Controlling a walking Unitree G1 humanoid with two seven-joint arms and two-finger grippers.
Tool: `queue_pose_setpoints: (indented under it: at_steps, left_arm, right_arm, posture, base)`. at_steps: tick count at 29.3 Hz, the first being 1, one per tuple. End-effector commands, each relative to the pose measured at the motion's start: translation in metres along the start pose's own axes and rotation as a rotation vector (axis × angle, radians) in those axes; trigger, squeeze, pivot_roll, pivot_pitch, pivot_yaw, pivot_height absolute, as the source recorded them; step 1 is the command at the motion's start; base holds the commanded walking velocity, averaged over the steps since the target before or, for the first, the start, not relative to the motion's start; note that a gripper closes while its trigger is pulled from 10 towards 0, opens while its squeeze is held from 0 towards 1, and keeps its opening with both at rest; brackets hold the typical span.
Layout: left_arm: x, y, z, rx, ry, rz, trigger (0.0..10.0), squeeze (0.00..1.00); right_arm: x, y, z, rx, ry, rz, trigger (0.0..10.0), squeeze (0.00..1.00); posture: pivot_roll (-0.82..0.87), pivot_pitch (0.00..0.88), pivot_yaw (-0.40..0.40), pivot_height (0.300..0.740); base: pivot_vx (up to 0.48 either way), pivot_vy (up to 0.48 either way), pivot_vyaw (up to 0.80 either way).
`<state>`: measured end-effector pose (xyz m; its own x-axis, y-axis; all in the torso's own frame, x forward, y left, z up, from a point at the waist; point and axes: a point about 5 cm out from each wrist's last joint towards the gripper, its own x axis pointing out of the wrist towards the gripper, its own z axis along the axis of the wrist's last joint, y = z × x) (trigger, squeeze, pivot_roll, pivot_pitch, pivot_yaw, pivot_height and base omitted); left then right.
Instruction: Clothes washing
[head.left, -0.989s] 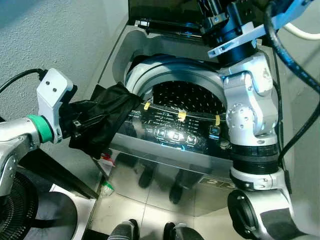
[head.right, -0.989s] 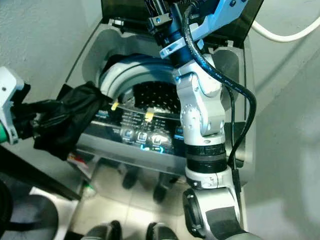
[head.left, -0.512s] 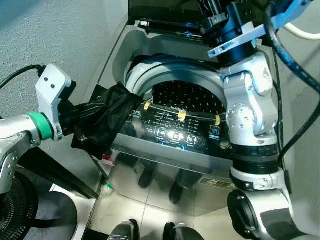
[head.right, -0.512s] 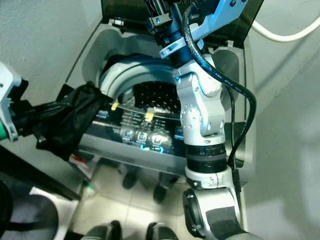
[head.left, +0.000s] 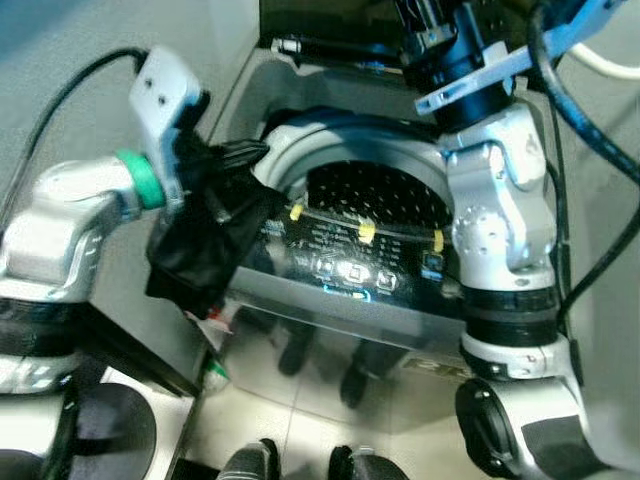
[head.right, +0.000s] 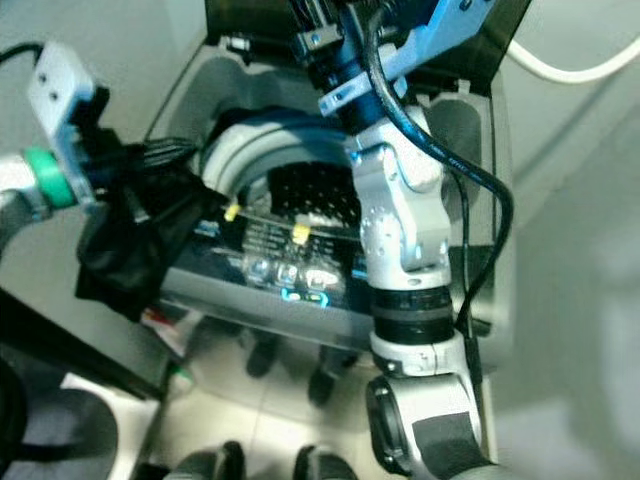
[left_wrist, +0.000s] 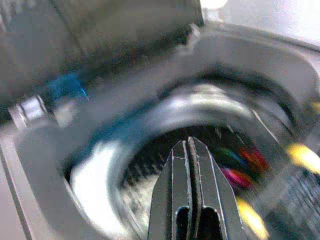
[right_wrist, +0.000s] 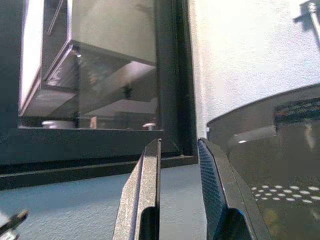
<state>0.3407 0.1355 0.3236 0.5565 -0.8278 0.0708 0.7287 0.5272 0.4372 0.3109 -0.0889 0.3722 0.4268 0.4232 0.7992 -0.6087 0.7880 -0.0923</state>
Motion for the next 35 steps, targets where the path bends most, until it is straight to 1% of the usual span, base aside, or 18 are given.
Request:
queue_pose_setpoints:
  at_steps: [1,2,5,7,8,10,11,14,17,21,24,27,29,30,31,32,34,35]
  left_arm:
    - [0.012,-0.001,0.009,0.099,-0.032,-0.007,10.0,0.0]
    - [0.016,0.002,0.022,0.127,-0.087,0.025,10.0,0.0]
    - [0.018,0.004,0.031,0.143,-0.126,0.047,10.0,0.0]
    - [0.011,0.017,0.05,0.197,-0.172,0.197,10.0,0.0]
    - [0.011,0.017,0.05,0.197,-0.172,0.197,10.0,0.0]
    - [-0.002,0.031,0.061,0.244,-0.192,0.337,10.0,0.0]
    - [-0.019,0.037,0.063,0.265,-0.19,0.409,10.0,0.0]
    - [-0.041,0.041,0.063,0.288,-0.176,0.471,10.0,0.0]
    - [-0.051,0.037,0.058,0.284,-0.166,0.463,10.0,0.0]
    - [-0.059,0.013,0.041,0.234,-0.135,0.39,10.0,0.0]
    - [-0.062,-0.001,0.033,0.171,-0.088,0.338,10.0,0.0]
    - [-0.064,-0.007,0.026,0.167,-0.042,0.302,10.0,0.0]
    - [-0.068,-0.011,0.014,0.136,0.021,0.287,10.0,0.0]
    - [-0.072,-0.015,-0.003,0.091,0.091,0.28,10.0,0.0]
    - [-0.072,-0.015,-0.003,0.091,0.091,0.28,10.0,0.0]
    - [-0.077,-0.022,-0.019,0.043,0.156,0.255,10.0,0.99]
    - [-0.077,-0.022,-0.019,0.043,0.156,0.255,10.0,0.99]
    - [-0.082,-0.028,-0.03,-0.01,0.195,0.241,10.0,1.0]
  right_arm:
    - [0.001,0.003,0.001,-0.003,-0.006,0.011,10.0,0.0]
    - [0.001,0.006,-0.002,-0.035,0.008,0.025,10.0,0.0]
    - [0.001,0.007,-0.004,-0.058,0.019,0.037,10.0,0.0]
    - [-0.005,0.011,-0.015,-0.055,0.073,0.073,10.0,0.0]
    - [-0.005,0.011,-0.015,-0.055,0.073,0.073,10.0,0.0]
    - [-0.013,0.011,-0.026,-0.031,0.133,0.097,10.0,0.0]
    - [-0.022,0.012,-0.041,-0.049,0.211,0.12,10.0,0.0]
    - [-0.035,0.017,-0.063,-0.102,0.332,0.185,10.0,0.0]
    - [-0.046,0.029,-0.08,-0.113,0.421,0.298,10.0,0.0]
    - [-0.066,0.051,-0.097,-0.098,0.521,0.477,10.0,0.0]
    - [-0.065,0.051,-0.099,-0.12,0.505,0.432,10.0,0.0]
    - [-0.062,0.047,-0.097,-0.126,0.485,0.396,10.0,0.0]
    - [-0.056,0.039,-0.092,-0.135,0.45,0.334,10.0,0.0]
    - [-0.05,0.031,-0.086,-0.13,0.409,0.273,10.0,0.0]
    - [-0.05,0.031,-0.086,-0.13,0.409,0.273,10.0,0.0]
    - [-0.044,0.024,-0.079,-0.13,0.371,0.218,10.0,0.0]
    - [-0.044,0.024,-0.079,-0.13,0.371,0.218,10.0,0.0]
    - [-0.041,0.019,-0.075,-0.125,0.347,0.186,10.0,0.0]
  posture:
    - [0.14,0.126,0.047,0.74]
    - [0.13,0.125,0.05,0.74]
    - [0.13,0.125,0.05,0.74]
    - [0.13,0.129,0.054,0.74]
    - [0.13,0.129,0.054,0.74]
    - [0.13,0.132,0.054,0.74]
    - [0.13,0.132,0.051,0.74]
    - [0.14,0.132,0.048,0.74]
    - [0.15,0.129,0.041,0.74]
    - [0.16,0.121,0.035,0.74]
    - [0.16,0.117,0.038,0.74]
    - [0.16,0.115,0.04,0.74]
    - [0.16,0.111,0.045,0.74]
    - [0.16,0.109,0.049,0.74]
    - [0.16,0.109,0.049,0.74]
    - [0.15,0.109,0.05,0.74]
    - [0.15,0.109,0.05,0.74]
    - [0.15,0.108,0.051,0.74]
  base:
    - [0.0,0.0,0.0]
    - [0.0,0.0,0.0]
    - [0.0,0.0,0.0]
    - [0.0,0.0,0.0]
    - [0.0,0.0,0.0]
    - [0.0,0.0,0.0]
    - [0.0,0.0,0.0]
    - [0.0,0.0,0.0]
    - [0.0,0.0,0.0]
    - [0.0,0.0,0.0]
    - [0.0,0.0,0.0]
    - [0.0,0.0,0.0]
    - [0.0,0.0,0.0]
    - [0.0,0.0,0.0]
    - [0.0,0.0,0.0]
    - [0.0,0.0,0.0]
    - [0.0,0.0,0.0]
    - [0.0,0.0,0.0]
